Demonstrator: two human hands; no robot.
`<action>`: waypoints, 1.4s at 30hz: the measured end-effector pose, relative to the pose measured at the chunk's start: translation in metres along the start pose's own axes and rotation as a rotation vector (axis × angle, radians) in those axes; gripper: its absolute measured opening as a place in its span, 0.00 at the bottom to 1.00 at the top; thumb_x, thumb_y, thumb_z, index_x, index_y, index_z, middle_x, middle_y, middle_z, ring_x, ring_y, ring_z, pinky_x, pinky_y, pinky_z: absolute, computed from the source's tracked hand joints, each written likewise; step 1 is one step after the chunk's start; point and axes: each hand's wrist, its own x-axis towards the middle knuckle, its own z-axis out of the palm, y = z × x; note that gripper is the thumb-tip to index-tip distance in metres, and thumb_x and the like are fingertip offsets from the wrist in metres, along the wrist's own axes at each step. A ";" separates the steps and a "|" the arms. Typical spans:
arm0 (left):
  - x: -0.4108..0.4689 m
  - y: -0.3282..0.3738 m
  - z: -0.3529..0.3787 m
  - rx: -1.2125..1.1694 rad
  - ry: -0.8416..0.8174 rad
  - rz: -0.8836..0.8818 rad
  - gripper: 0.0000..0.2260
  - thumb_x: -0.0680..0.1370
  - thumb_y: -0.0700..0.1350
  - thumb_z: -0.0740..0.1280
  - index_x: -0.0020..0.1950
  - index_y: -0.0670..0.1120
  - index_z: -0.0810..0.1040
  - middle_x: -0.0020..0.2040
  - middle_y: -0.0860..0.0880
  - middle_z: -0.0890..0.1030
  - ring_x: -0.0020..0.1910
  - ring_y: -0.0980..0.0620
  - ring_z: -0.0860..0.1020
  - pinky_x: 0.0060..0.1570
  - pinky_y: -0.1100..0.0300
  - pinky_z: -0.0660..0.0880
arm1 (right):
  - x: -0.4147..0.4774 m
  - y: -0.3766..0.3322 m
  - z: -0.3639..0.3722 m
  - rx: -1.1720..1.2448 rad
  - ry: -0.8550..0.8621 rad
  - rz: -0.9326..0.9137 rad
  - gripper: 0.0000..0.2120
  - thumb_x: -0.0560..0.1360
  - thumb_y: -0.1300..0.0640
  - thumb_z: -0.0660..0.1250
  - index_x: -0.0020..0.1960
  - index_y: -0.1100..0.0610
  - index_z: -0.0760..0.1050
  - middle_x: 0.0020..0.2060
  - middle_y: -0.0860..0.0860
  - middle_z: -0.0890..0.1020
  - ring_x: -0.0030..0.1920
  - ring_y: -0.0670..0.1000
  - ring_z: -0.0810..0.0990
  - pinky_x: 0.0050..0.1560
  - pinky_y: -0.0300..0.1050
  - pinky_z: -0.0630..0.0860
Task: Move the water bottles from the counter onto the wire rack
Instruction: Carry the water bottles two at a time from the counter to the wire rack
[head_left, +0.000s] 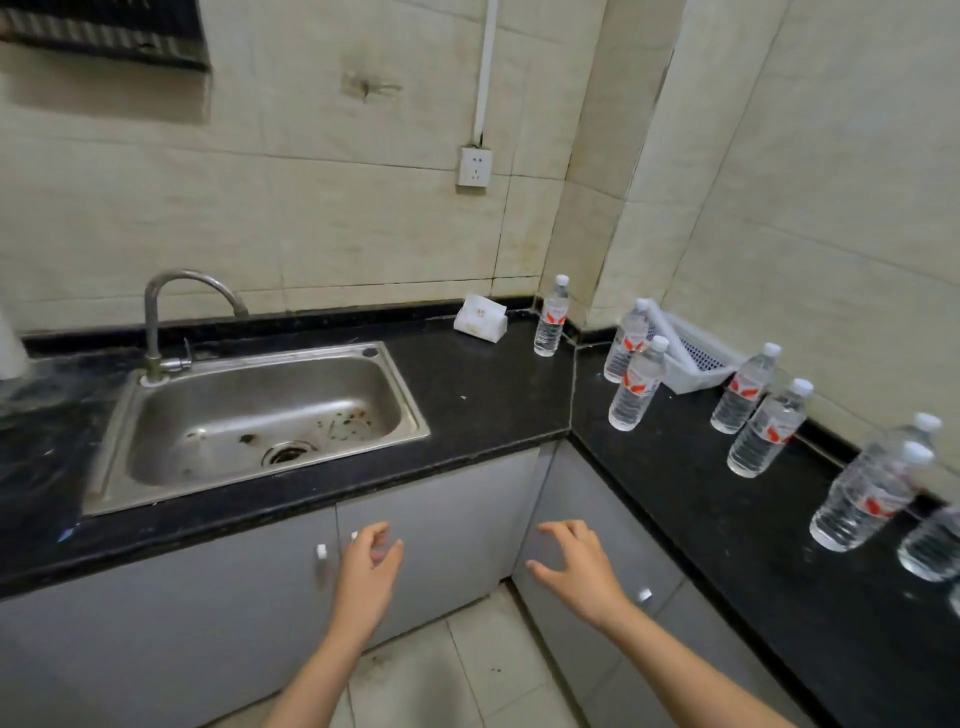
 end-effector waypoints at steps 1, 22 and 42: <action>0.005 -0.004 0.010 -0.003 -0.038 -0.008 0.13 0.76 0.36 0.63 0.60 0.35 0.72 0.53 0.42 0.75 0.53 0.44 0.74 0.51 0.61 0.65 | 0.005 0.005 0.000 -0.008 -0.005 0.028 0.23 0.74 0.49 0.64 0.67 0.52 0.66 0.65 0.52 0.68 0.68 0.53 0.64 0.68 0.47 0.64; 0.225 0.112 0.204 0.078 -0.109 0.122 0.13 0.75 0.37 0.65 0.59 0.39 0.74 0.50 0.43 0.76 0.44 0.50 0.73 0.50 0.60 0.67 | 0.276 0.086 -0.131 0.199 0.213 -0.028 0.21 0.73 0.53 0.66 0.65 0.54 0.69 0.61 0.54 0.70 0.65 0.52 0.67 0.66 0.41 0.62; 0.413 0.181 0.327 -0.024 -0.264 0.147 0.20 0.74 0.39 0.66 0.66 0.43 0.69 0.62 0.41 0.73 0.54 0.49 0.72 0.54 0.57 0.69 | 0.459 0.144 -0.280 0.160 0.446 0.136 0.22 0.71 0.56 0.68 0.64 0.55 0.69 0.63 0.57 0.71 0.62 0.54 0.70 0.56 0.43 0.66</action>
